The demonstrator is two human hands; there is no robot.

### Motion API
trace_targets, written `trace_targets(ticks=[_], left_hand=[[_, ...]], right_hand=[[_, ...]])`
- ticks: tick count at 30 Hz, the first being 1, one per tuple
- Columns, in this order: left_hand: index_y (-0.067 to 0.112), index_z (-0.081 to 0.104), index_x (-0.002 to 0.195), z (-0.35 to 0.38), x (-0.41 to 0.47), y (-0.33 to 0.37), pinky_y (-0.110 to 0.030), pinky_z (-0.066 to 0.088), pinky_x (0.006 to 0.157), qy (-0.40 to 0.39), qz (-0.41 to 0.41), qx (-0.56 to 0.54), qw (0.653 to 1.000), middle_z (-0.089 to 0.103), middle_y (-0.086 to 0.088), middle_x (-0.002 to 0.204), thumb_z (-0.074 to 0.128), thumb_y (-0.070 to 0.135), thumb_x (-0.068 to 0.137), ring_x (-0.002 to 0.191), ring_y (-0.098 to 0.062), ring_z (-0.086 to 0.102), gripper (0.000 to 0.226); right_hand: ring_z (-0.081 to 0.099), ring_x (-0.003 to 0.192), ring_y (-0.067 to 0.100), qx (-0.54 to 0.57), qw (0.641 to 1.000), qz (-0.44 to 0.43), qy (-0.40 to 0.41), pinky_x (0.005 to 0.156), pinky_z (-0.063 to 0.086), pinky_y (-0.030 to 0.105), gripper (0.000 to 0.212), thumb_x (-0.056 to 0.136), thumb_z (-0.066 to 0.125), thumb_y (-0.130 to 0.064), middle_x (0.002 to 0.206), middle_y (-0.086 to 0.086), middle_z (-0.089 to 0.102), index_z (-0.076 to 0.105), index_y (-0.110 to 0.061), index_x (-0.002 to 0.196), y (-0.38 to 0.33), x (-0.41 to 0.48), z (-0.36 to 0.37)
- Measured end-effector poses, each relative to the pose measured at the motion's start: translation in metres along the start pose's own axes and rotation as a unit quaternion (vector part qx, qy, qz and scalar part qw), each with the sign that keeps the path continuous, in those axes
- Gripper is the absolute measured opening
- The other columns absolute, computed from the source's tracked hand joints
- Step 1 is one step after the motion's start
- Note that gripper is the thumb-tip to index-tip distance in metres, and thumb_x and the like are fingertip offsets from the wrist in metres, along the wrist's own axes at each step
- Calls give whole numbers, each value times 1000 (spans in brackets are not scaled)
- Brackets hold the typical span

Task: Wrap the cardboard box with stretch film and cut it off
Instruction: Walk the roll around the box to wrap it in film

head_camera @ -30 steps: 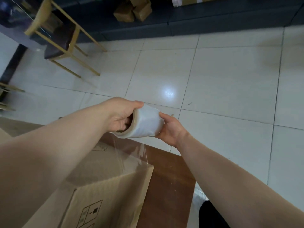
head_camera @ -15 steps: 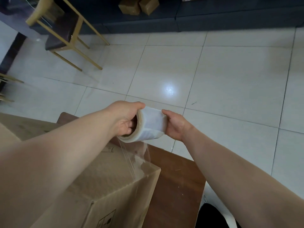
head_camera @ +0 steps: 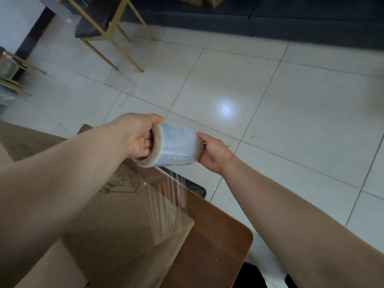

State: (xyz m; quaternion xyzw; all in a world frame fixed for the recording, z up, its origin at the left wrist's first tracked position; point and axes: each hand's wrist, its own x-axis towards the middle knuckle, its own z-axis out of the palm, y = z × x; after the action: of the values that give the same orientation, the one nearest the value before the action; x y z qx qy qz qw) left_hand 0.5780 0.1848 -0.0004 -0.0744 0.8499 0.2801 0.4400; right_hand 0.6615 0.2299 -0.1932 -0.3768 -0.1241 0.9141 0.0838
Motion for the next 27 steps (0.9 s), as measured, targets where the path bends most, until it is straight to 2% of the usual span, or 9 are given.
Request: trace_targets(ticks=[3, 6, 9, 11, 16, 18, 21, 24, 27], left_hand=[[7, 55, 111, -1, 5, 2, -29, 46, 62, 13, 21, 24, 999, 64, -6, 100, 56, 25, 95, 73, -17, 60, 24], [6, 56, 115, -5, 15, 5, -25, 45, 56, 62, 64, 69, 994, 61, -6, 83, 61, 22, 92, 67, -15, 58, 28], [2, 55, 123, -12, 25, 8, -29, 50, 78, 120, 103, 157, 975, 64, -16, 107, 66, 27, 87, 95, -26, 63, 45], [1, 58, 121, -18, 30, 11, -31, 43, 80, 143, 133, 240, 951, 62, -16, 116, 67, 30, 85, 104, -28, 59, 47], [-2, 59, 96, -29, 30, 24, -24, 28, 52, 122, 173, 419, 883, 41, -2, 67, 63, 30, 88, 59, -14, 40, 33], [5, 45, 73, -36, 31, 30, -25, 24, 49, 106, 170, 485, 852, 36, -1, 61, 60, 33, 89, 54, -13, 35, 36], [14, 37, 60, -49, 37, 35, -26, 24, 50, 83, 167, 546, 817, 38, -1, 60, 59, 35, 90, 53, -14, 36, 43], [15, 38, 59, -62, 44, 37, -25, 25, 50, 74, 154, 514, 840, 38, 1, 60, 62, 31, 87, 52, -13, 37, 40], [12, 57, 79, -72, 48, 39, -25, 41, 59, 63, 119, 325, 936, 56, -1, 75, 68, 35, 82, 66, -13, 55, 25]], right_hand=[[61, 86, 23, -19, 1000, 9, -3, 78, 51, 34, 21, 100, 46, -11, 99, 9, 64, 59, -1, 113, 1, 9, 7], [58, 79, 24, -20, 1000, 21, -8, 73, 51, 32, 18, 98, 43, -4, 90, 10, 62, 62, -2, 96, 1, 17, 15], [59, 78, 23, -25, 999, 32, -17, 74, 51, 32, 20, 98, 42, -3, 90, 10, 62, 61, -2, 96, -3, 25, 25], [60, 79, 22, -39, 998, 37, -21, 74, 52, 32, 19, 100, 43, -6, 91, 9, 63, 61, -1, 98, -8, 31, 34], [63, 89, 20, -66, 996, 60, -29, 85, 52, 38, 32, 103, 45, -23, 105, 5, 65, 56, -3, 125, -17, 47, 52], [65, 93, 22, -84, 993, 73, -28, 81, 55, 40, 35, 103, 46, -28, 110, 5, 65, 56, -5, 126, -18, 53, 61], [66, 103, 28, -93, 991, 89, -31, 73, 57, 44, 39, 102, 47, -31, 126, 9, 63, 54, -6, 130, -16, 63, 73], [66, 98, 29, -88, 991, 99, -32, 76, 55, 49, 37, 102, 44, -32, 125, 9, 63, 54, -9, 129, -14, 69, 83], [66, 97, 31, -86, 990, 100, -43, 83, 54, 53, 37, 102, 42, -29, 124, 12, 64, 56, -9, 130, -9, 73, 86]])
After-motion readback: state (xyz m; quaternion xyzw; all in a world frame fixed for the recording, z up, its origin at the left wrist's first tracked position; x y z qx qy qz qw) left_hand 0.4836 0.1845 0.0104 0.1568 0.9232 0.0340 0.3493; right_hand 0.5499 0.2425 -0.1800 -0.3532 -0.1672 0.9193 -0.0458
